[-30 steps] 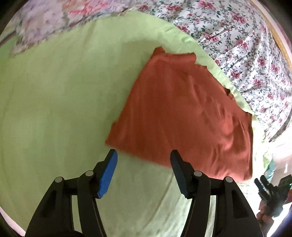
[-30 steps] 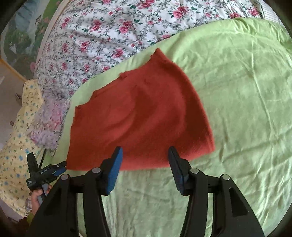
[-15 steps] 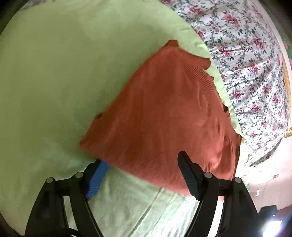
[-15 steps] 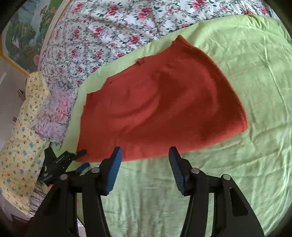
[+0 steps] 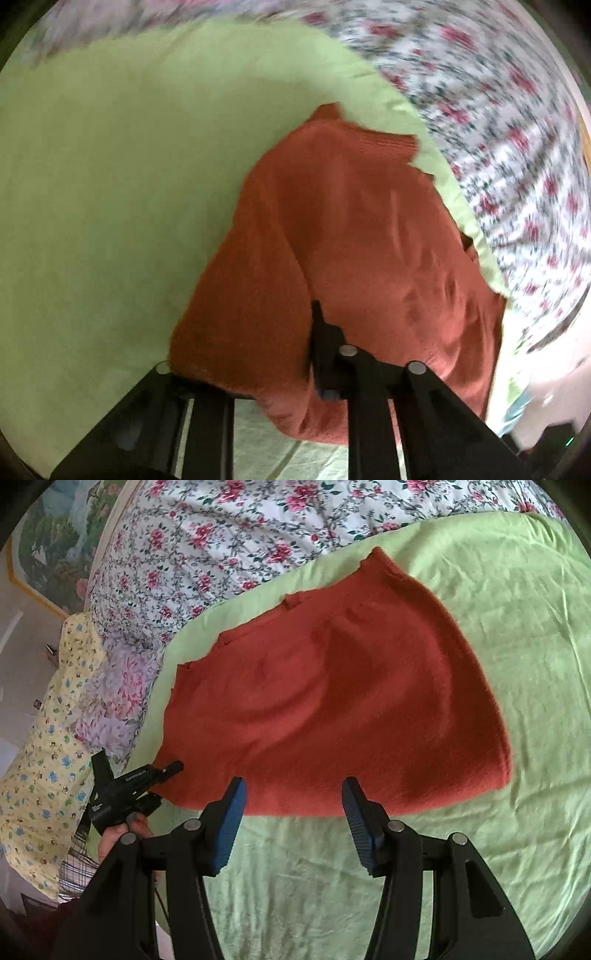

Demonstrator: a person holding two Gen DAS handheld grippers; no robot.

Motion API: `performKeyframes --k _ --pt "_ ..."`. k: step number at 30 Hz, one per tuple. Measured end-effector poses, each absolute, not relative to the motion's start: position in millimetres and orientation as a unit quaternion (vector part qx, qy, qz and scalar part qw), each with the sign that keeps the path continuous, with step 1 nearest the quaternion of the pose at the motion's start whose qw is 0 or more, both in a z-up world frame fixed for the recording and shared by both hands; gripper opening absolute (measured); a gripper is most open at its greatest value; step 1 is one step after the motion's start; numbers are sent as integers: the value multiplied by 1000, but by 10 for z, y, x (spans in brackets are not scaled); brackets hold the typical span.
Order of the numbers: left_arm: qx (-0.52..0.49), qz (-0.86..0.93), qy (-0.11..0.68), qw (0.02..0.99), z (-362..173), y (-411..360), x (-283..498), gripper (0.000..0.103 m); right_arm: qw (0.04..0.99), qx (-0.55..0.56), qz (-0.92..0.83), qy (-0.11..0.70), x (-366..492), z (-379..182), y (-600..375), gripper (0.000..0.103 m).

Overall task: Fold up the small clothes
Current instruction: 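Pat the folded sweater flat with both tools, then grasp the folded sweater edge with the left tool and lift it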

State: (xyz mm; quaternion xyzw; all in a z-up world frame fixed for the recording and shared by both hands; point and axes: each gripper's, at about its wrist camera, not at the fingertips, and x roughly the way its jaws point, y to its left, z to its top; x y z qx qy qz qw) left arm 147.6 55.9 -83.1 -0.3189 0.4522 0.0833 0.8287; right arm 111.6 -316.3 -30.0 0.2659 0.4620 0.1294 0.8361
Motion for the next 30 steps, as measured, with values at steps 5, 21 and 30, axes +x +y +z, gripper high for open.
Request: performKeyframes --k 5,21,30 --pt "-239 43 423 873 -371 110 1577 13 837 277 125 455 1223 -312 -3423 55" --pt "-23 -153 455 877 -428 -2003 1737 13 794 349 193 460 1998 -417 -3906 55" --pt "18 -150 457 877 -528 -2013 1644 13 748 364 244 499 2622 -708 -3530 65"
